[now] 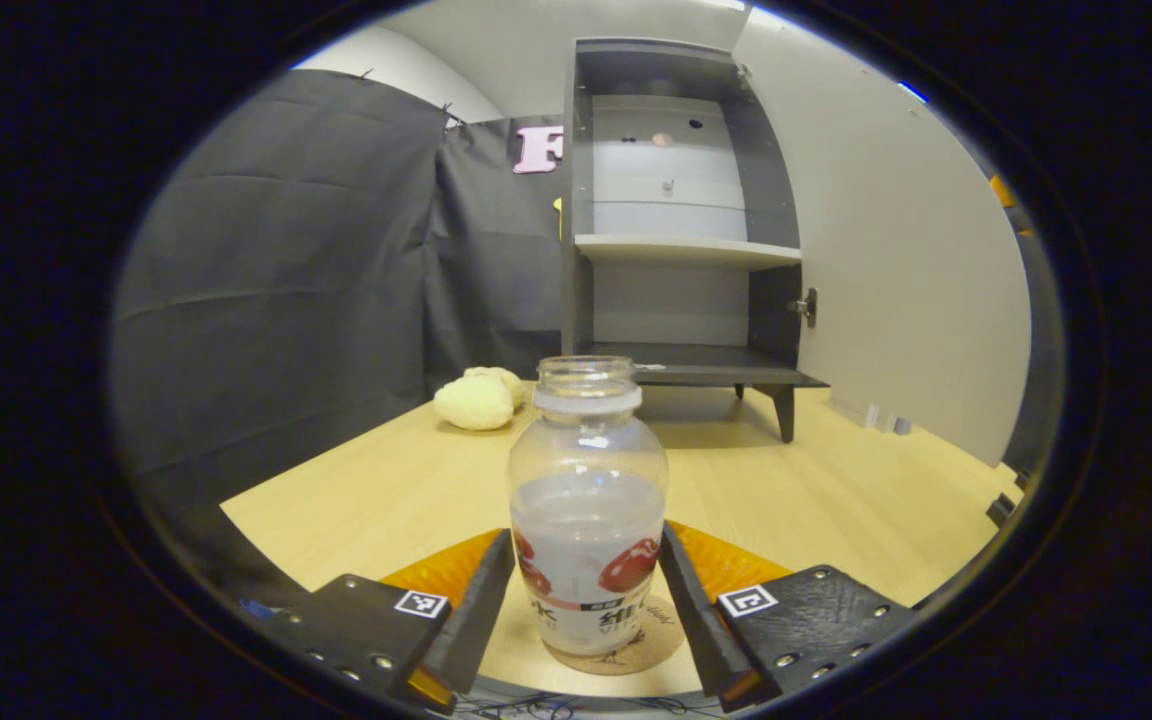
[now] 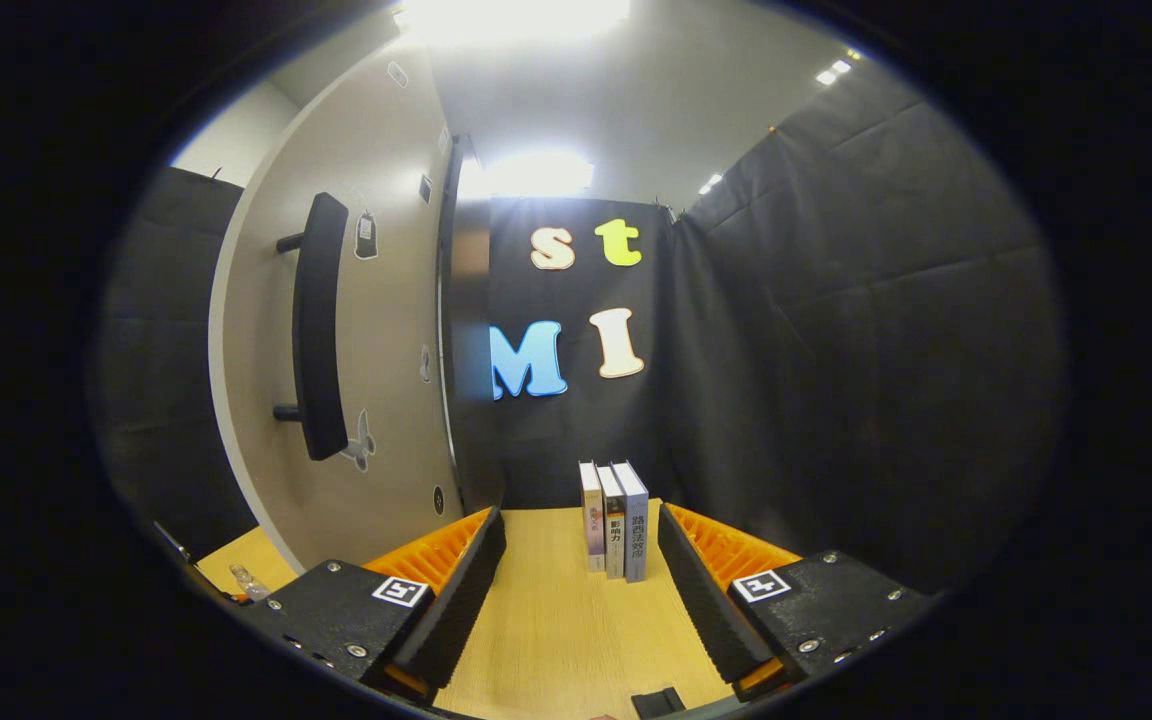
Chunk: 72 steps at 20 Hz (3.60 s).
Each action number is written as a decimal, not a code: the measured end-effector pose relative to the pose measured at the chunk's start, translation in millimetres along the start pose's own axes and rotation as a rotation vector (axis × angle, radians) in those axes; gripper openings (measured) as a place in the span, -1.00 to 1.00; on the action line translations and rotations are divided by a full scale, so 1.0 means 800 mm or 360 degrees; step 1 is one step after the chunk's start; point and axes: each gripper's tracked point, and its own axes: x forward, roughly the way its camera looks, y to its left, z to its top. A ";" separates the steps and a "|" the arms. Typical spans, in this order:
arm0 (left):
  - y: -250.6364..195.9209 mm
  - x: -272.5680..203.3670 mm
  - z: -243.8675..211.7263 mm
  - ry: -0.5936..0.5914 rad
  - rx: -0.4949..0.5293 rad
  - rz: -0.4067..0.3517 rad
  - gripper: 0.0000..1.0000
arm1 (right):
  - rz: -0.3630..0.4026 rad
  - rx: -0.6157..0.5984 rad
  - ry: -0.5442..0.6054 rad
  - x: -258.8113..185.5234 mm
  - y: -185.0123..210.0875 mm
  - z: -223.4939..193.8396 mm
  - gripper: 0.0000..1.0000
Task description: Open the cabinet door with the right hand, grasp the bottle in the cabinet with the left hand and place it on the coaster, then close the cabinet door with the right hand.
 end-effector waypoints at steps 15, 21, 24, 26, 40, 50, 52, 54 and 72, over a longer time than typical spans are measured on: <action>0.019 -0.084 0.182 -0.0145 -0.0024 -0.0090 0.75 | 0.0062 0.0125 -0.0187 0.010 0.012 0.080 0.89; 0.075 -0.092 0.264 -0.0222 -0.0057 -0.0120 0.65 | -0.0047 0.0069 -0.0204 -0.009 0.042 0.121 0.89; 0.120 -0.088 0.283 -0.0255 -0.0047 -0.0089 0.65 | -0.0117 0.0026 -0.0221 -0.019 0.061 0.130 0.89; 0.150 -0.083 0.287 -0.0272 -0.0039 -0.0071 0.75 | -0.0180 -0.0029 -0.0202 -0.022 0.067 0.127 0.88; 0.267 -0.046 0.271 -0.0254 -0.0082 -0.0037 0.65 | -0.0319 -0.0037 -0.0179 -0.039 0.123 0.121 0.82; 0.337 -0.047 0.261 -0.0263 -0.0161 0.0008 0.65 | -0.0185 -0.0058 -0.0167 -0.035 0.227 0.118 0.83; 0.350 -0.048 0.259 -0.0269 -0.0178 0.0031 0.65 | -0.0150 -0.0057 -0.0167 -0.030 0.246 0.117 0.82; 0.363 -0.051 0.258 -0.0272 -0.0174 0.0058 0.65 | -0.0109 -0.0055 -0.0169 -0.024 0.268 0.117 0.82; 0.446 -0.090 0.238 -0.0247 -0.0068 0.0211 0.70 | 0.0149 -0.0037 -0.0189 0.036 0.419 0.104 0.88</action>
